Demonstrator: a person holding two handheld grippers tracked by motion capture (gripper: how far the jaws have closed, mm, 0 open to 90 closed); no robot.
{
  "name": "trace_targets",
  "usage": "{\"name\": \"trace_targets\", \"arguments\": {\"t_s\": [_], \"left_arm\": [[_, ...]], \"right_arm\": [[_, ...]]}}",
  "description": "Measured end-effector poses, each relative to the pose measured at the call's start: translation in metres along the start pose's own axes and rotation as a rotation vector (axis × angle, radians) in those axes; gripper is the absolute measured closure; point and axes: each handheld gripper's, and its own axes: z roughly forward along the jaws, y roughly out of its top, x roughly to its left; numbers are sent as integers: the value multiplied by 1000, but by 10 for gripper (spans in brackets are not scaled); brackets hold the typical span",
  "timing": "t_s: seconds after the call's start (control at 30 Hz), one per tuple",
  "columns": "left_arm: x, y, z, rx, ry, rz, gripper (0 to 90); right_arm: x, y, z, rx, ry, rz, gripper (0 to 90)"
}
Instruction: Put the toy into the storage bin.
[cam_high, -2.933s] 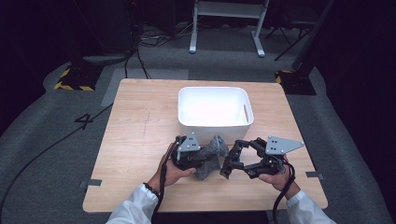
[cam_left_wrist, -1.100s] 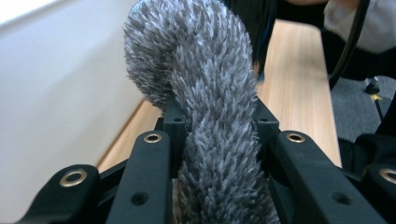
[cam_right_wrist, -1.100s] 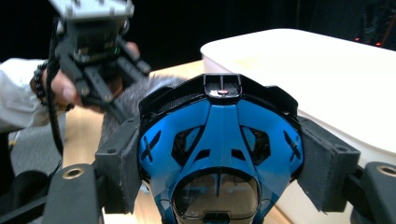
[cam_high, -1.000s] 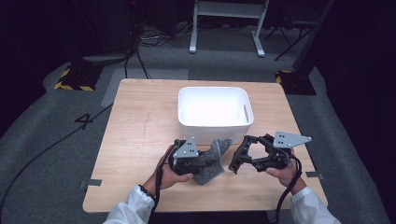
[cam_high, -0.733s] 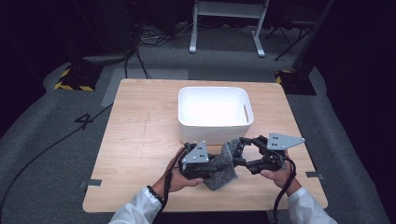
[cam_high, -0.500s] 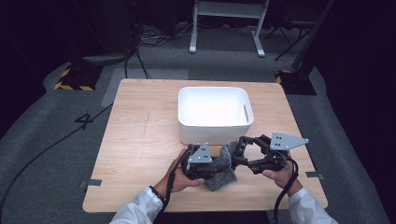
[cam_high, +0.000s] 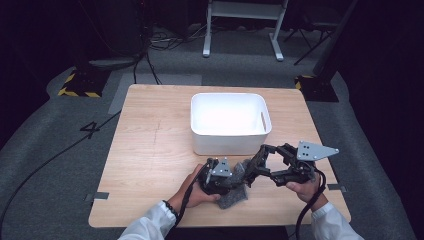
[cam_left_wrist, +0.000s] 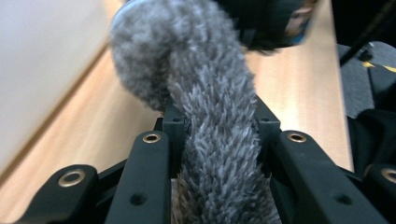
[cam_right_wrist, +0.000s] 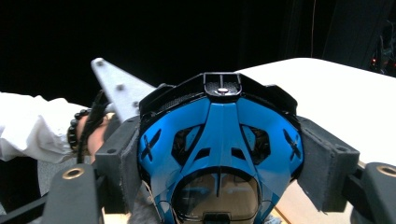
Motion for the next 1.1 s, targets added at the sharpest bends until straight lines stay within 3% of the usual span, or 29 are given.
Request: {"name": "trace_targets", "arguments": {"t_s": [0.07,0.2,0.27,0.33,0.4,0.53,0.67,0.73,0.87,0.97,1.1], "left_arm": [[0,-1,3,21,0,6,679],[5,-6,14,48,-6,-28,678],[2,-5,14,39,-22,-15,679],[-3,-3,10,21,-56,27,680],[-9,-1,7,21,-60,57,681],[-13,-1,-3,2,-63,69,682],[-13,0,-19,-53,-61,77,682],[-10,-1,-26,-64,-45,70,682],[1,-4,-31,-85,-8,10,680],[8,-6,-31,-100,8,-34,680],[12,-4,-29,-115,30,-59,679]], "right_arm": [[-1,0,0,0,2,4,264],[0,2,-1,-11,-3,1,264],[1,2,-2,-9,-8,-4,264],[1,2,-2,-3,-19,-10,264],[-2,1,-4,1,-37,-4,264],[-9,-1,-9,20,-92,-10,264],[-16,-3,-13,36,-134,-5,264],[-21,-5,-16,28,-144,13,264],[-23,-5,-19,22,-143,21,264],[-20,-4,-17,15,-117,23,264],[-12,-3,-9,17,-73,16,264]]}}
